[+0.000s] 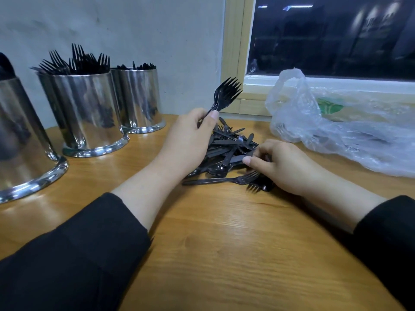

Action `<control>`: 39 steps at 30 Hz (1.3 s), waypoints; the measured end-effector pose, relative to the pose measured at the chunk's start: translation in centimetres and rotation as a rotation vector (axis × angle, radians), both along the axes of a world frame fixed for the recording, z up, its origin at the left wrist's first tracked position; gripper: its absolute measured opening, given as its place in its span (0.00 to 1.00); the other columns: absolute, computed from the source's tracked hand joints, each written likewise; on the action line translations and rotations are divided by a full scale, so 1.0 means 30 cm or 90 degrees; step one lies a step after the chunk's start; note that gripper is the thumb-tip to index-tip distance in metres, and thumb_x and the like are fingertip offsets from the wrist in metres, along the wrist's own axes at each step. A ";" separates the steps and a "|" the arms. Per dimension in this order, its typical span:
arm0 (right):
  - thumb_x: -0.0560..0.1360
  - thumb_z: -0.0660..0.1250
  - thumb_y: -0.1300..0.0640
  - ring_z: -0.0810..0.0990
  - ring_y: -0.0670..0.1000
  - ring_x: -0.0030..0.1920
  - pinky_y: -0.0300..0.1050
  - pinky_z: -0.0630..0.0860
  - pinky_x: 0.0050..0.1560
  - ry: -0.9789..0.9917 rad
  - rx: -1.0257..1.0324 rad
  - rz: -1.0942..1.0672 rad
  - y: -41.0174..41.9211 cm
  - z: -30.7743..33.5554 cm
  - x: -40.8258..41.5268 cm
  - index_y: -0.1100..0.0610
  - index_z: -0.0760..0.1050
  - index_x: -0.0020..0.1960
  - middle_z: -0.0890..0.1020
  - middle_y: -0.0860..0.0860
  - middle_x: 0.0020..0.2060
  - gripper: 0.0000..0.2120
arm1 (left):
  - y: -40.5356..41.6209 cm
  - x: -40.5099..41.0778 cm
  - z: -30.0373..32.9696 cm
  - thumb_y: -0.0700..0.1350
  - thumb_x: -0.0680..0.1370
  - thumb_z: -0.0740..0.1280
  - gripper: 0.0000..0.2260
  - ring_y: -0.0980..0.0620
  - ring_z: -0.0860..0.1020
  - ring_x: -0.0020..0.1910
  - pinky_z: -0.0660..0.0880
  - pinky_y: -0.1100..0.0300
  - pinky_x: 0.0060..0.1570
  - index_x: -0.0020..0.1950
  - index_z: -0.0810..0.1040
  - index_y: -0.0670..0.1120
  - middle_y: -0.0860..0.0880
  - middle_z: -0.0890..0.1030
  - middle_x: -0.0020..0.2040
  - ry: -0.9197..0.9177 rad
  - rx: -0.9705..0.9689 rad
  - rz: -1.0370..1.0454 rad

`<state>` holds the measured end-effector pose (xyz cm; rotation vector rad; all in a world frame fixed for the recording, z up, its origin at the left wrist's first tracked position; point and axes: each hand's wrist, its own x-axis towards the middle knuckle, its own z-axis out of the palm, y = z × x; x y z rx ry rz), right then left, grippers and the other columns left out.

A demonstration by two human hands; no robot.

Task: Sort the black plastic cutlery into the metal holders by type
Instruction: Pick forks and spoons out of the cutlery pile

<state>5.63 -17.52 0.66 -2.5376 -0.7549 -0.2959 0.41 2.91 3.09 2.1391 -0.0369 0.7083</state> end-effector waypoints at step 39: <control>0.75 0.64 0.34 0.78 0.48 0.33 0.43 0.69 0.33 0.026 -0.057 -0.126 -0.151 0.047 0.063 0.53 0.77 0.37 0.80 0.49 0.29 0.23 | -0.033 0.018 -0.047 0.55 0.82 0.65 0.17 0.53 0.64 0.26 0.62 0.57 0.30 0.47 0.72 0.40 0.52 0.70 0.30 0.110 -0.019 -0.149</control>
